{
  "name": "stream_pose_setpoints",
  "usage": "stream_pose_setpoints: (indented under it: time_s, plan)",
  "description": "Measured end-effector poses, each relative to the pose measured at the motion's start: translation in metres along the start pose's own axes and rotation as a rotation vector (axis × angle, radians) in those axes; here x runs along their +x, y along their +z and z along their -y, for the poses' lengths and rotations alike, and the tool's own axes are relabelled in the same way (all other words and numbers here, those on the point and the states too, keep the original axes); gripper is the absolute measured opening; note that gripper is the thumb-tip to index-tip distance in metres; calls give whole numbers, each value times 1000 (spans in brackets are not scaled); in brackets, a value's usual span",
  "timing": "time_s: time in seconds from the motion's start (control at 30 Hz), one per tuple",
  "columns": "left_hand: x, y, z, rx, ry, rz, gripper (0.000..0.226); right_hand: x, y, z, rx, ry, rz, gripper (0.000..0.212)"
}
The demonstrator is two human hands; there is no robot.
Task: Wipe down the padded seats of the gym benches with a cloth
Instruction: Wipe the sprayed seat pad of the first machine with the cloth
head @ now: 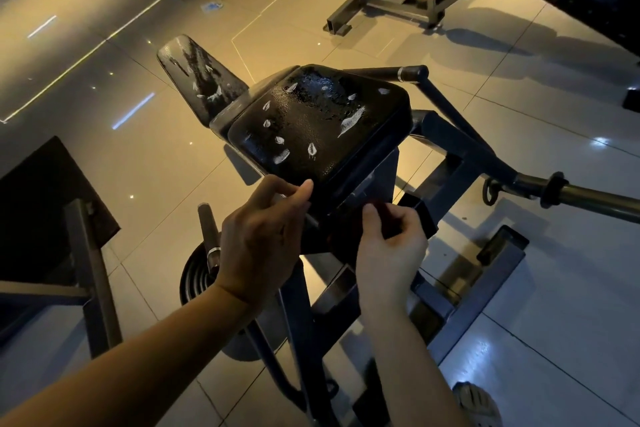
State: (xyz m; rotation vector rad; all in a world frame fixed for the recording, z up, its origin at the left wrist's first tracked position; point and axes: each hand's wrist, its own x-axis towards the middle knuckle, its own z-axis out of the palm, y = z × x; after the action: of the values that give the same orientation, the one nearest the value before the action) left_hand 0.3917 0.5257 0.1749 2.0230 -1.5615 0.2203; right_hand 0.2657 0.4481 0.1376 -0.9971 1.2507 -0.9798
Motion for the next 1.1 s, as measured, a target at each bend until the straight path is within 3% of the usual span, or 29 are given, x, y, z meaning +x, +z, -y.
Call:
stream_pose_setpoints:
  time_s: [0.13, 0.3, 0.47, 0.63, 0.77, 0.9, 1.03, 1.1]
  plan:
    - [1, 1, 3, 6, 3, -2, 30, -2, 10, 11, 49, -39, 64, 17]
    - [0, 1, 5, 50, 16, -7, 28, -7, 16, 2, -25, 132, 50, 11]
    - [-1, 2, 6, 30, 59, -12, 47, 8, 22, 31, 67, -26, 6, 13]
    - [2, -2, -2, 82, 3, 7, 29, 37, 17, 24, -16, 26, -62, 19]
    - [3, -2, -7, 147, -7, 14, 29, 24, 14, 33, -65, -100, 35, 14]
    - [1, 2, -4, 121, 4, 5, 29, 50, 13, 32, -64, 8, -31, 13]
    - [-1, 3, -3, 80, 5, -8, 31, 43, 10, 44, -77, -136, 45, 15]
    - [-1, 3, -2, 56, -5, -9, 30, 62, 13, 47, -81, -82, -13, 16]
